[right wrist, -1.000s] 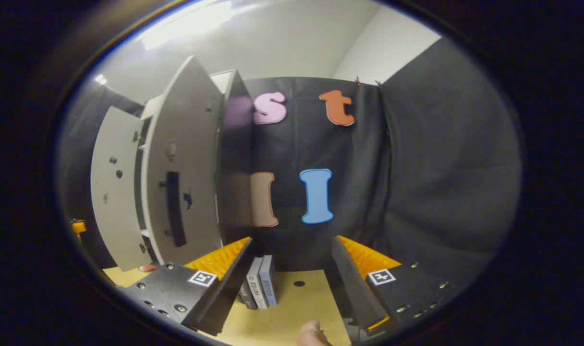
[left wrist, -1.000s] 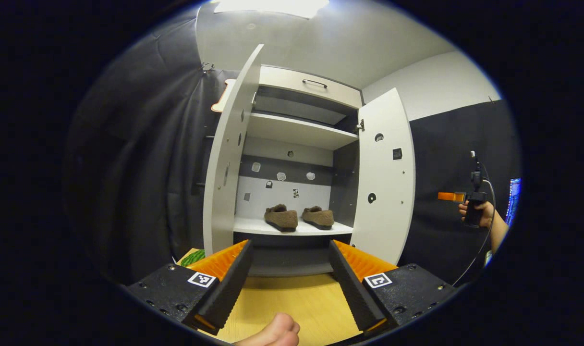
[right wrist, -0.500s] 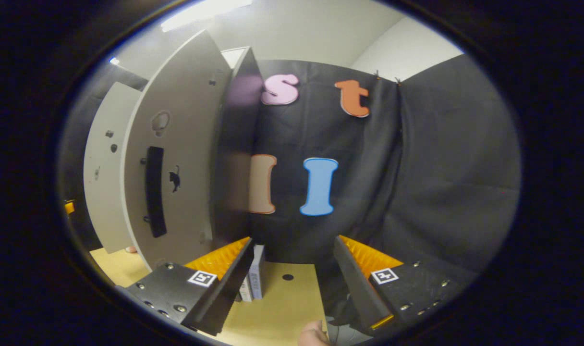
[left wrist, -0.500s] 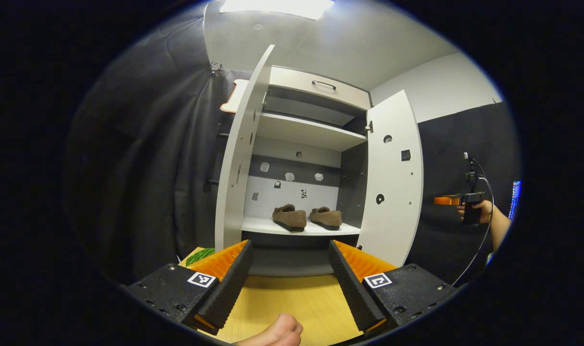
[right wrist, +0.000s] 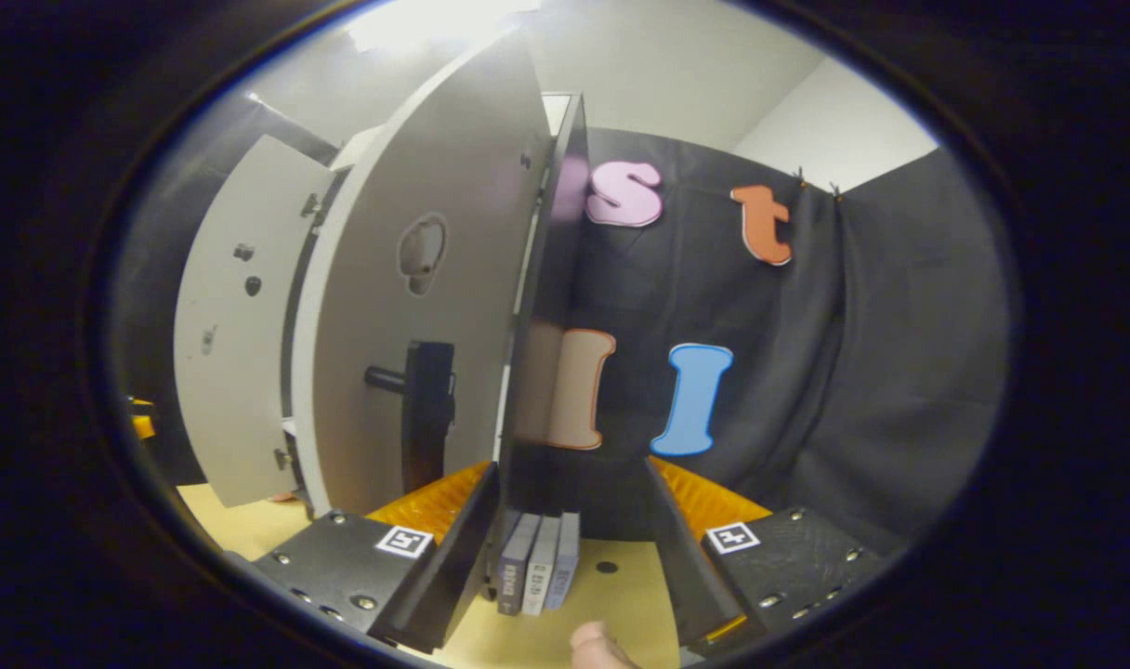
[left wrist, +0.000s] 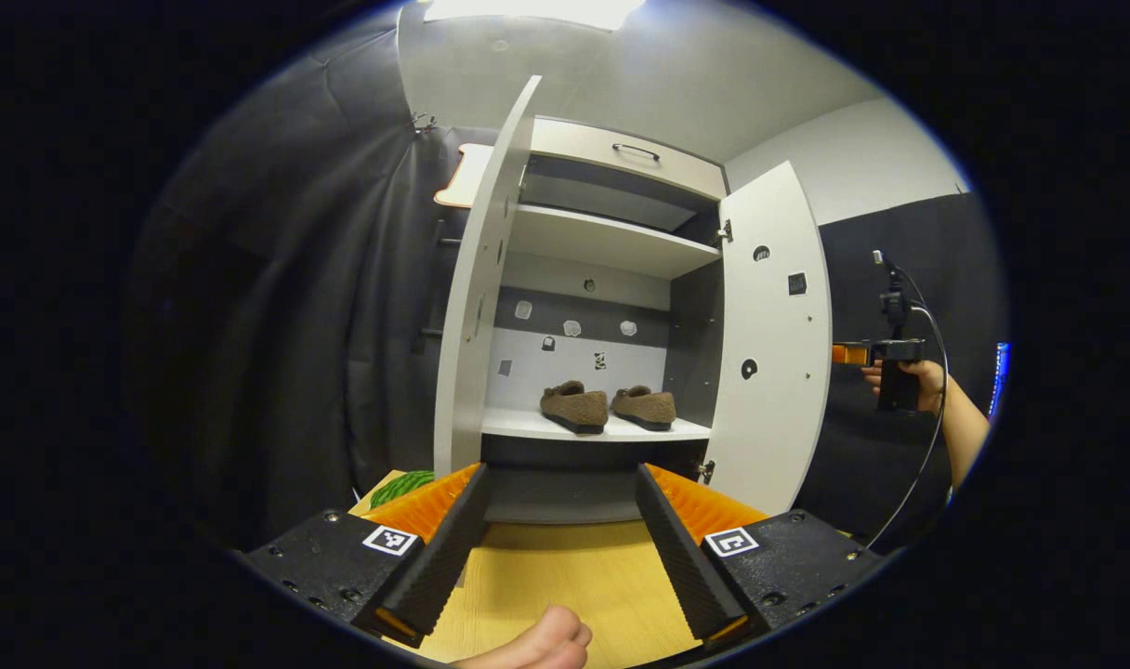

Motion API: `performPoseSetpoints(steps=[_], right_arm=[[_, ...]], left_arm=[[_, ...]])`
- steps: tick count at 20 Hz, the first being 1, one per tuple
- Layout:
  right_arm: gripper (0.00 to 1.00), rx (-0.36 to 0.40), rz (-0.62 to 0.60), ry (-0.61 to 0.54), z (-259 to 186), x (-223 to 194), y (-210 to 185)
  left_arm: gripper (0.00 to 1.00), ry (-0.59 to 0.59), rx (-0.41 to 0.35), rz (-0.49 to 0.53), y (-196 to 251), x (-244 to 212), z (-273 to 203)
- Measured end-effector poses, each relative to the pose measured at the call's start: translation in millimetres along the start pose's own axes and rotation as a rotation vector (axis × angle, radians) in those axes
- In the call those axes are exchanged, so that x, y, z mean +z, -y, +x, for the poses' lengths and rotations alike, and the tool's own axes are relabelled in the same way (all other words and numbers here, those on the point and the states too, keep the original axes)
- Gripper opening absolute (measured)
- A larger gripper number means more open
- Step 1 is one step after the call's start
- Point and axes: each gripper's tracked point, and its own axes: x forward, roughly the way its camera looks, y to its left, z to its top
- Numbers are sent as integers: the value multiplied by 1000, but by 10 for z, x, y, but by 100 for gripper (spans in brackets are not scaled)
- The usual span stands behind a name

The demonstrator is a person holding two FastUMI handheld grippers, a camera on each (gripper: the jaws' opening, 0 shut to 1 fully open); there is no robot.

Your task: Grab one shoe with the right hand and put it into the shoe cabinet, grab the other shoe with the left hand and put it into the shoe cabinet; then close the right door with the right hand and the left door with the left hand.

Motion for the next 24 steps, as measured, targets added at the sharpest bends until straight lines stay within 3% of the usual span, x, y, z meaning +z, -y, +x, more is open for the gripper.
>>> performPoseSetpoints(steps=[4, 13, 17, 21, 24], right_arm=[[91, -5, 81, -18, -12, -29, -68], [91, 17, 98, -26, 57, 0, -516], [89, -21, 98, -26, 172, -16, -632], [91, -27, 103, -24, 255, -14, -784], [91, -17, 84, -11, 298, 11, -1027]], left_arm=[[96, 5, 21, -10, -78, 13, -13], [96, 9, -12, 24, 87, -4, -54], [96, 22, -39, 33, 140, 35, -138], [93, 39, -29, 59, 74, 87, -199], [96, 56, -19, 61, 34, 133, -211]])
